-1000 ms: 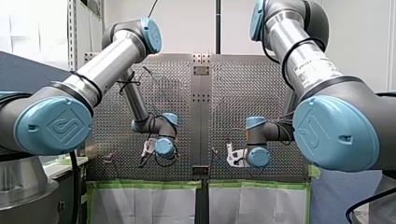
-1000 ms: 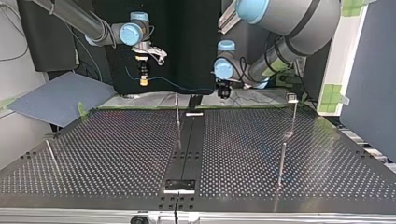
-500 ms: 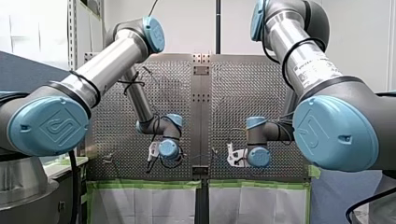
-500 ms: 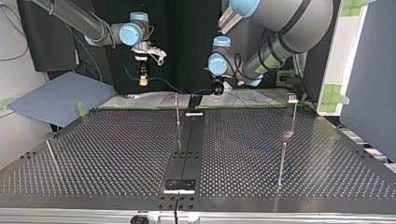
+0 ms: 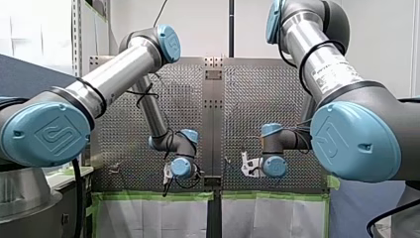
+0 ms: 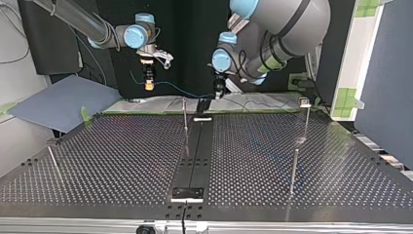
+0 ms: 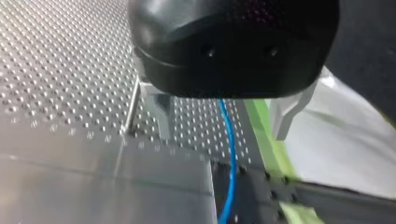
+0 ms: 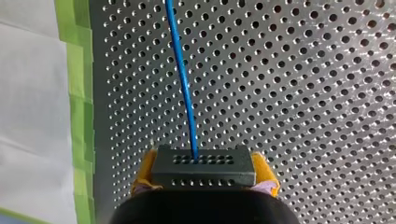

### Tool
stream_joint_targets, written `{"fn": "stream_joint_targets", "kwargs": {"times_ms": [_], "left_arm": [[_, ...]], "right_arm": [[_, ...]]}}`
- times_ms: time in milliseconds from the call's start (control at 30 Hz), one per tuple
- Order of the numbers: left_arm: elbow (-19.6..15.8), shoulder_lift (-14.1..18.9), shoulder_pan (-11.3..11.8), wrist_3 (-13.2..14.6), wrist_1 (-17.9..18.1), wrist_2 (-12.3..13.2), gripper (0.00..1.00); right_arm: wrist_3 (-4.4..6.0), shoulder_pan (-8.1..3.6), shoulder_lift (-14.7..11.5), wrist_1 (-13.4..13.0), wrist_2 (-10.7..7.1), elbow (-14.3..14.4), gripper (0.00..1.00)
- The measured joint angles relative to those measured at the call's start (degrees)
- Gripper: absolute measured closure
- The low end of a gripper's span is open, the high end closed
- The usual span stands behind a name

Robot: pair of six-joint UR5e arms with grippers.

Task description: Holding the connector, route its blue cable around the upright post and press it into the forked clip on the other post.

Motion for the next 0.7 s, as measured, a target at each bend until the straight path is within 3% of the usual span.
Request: {"fn": "stream_joint_targets", "kwargs": {"times_ms": [433, 567, 700], "left_arm": [[-0.01, -0.02, -2.06, -6.63, 1.64, 4.46, 0.00], [-0.02, -0.02, -2.66, -8.94, 2.03, 3.83, 0.00], [-0.01, -0.02, -3.30, -11.07, 2.82, 2.07, 0.00]], "right_arm": [[0.33, -0.02, 0.00, 0.58, -3.36, -0.62, 1.00], [0.72, -0.02, 0.00, 1.46, -4.94, -0.99, 1.00], [1.85, -0.32, 0.00, 1.66, -6.58, -1.07, 1.00]]}}
